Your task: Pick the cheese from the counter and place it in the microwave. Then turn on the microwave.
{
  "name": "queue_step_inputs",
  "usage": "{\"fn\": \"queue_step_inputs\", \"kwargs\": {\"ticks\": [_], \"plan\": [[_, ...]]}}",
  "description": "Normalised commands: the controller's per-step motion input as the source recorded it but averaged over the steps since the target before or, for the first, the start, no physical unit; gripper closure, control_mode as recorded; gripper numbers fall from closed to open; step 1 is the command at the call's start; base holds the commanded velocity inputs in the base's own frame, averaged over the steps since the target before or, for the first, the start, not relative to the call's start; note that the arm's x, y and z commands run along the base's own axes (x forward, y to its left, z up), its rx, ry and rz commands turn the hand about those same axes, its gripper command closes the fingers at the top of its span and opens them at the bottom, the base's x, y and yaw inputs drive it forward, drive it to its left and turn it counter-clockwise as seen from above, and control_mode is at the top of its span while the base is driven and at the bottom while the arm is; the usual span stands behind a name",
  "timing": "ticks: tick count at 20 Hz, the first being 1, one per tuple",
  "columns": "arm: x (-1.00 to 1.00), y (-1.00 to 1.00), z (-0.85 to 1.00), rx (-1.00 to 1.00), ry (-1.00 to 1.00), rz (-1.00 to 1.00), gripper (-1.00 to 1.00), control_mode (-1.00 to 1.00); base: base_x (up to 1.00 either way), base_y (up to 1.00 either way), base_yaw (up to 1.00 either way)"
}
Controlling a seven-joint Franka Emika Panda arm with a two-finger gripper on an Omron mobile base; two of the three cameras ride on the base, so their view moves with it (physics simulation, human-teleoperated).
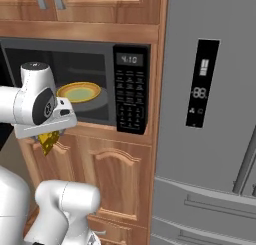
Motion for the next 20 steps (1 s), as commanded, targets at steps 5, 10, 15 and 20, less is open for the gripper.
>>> {"fn": "queue_step_inputs", "kwargs": {"ticks": [5,10,15,20], "plan": [[0.00,0.00,0.00,0.00,0.00,0.00,1.00,1.00,0.00,0.07,0.06],[0.00,0.00,0.00,0.00,0.00,0.00,1.00,1.00,-0.19,0.01,0.01],[0.00,0.00,0.00,0.00,0.00,0.00,1.00,1.00,-0.15,0.00,0.00],[0.00,0.00,0.00,0.00,0.00,0.00,1.00,1.00,-0.01,0.07,0.00]]}}
